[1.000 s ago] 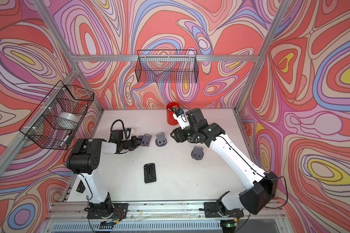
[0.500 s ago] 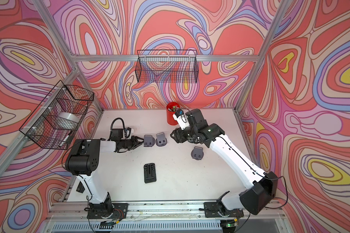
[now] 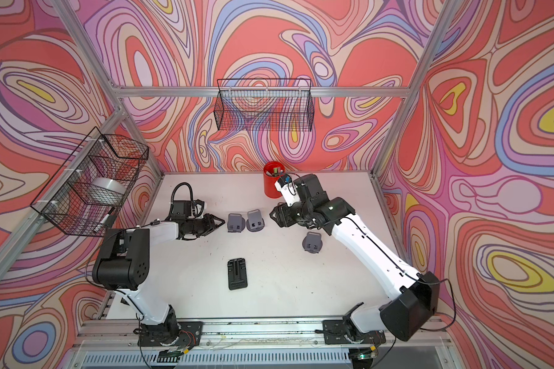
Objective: Open the phone stand
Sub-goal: Place the phone stand at the center of the board.
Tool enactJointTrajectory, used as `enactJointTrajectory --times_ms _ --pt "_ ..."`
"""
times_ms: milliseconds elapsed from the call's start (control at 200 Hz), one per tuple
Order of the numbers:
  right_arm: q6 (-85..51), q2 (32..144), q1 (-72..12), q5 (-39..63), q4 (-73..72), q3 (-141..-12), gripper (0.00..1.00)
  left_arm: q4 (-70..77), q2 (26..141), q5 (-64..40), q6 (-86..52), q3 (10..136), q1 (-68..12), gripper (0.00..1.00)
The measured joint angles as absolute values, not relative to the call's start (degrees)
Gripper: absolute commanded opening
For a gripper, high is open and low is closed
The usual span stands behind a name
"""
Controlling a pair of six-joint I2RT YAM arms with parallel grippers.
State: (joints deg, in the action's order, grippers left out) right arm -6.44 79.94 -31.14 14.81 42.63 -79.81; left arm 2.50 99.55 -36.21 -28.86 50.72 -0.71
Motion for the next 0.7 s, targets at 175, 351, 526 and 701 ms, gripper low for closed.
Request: enactJointTrajectory --times_ms 175,351,526,701 --pt "-11.44 81.06 -31.14 14.5 40.27 -76.66 0.48 2.28 95.46 -34.98 -28.91 49.06 -0.71 0.35" --pt "-17.87 83.33 -31.24 14.09 38.09 -72.95 0.42 2.13 94.78 -34.7 -29.17 47.51 -0.71 0.27" --pt "-23.27 84.29 -32.84 12.47 36.34 -71.72 0.43 2.33 93.76 -35.35 -30.0 46.39 -0.71 0.29" --pt "-28.69 85.23 -33.93 11.79 33.91 -69.71 0.44 2.46 93.73 -36.47 -30.2 46.72 -0.84 0.3"
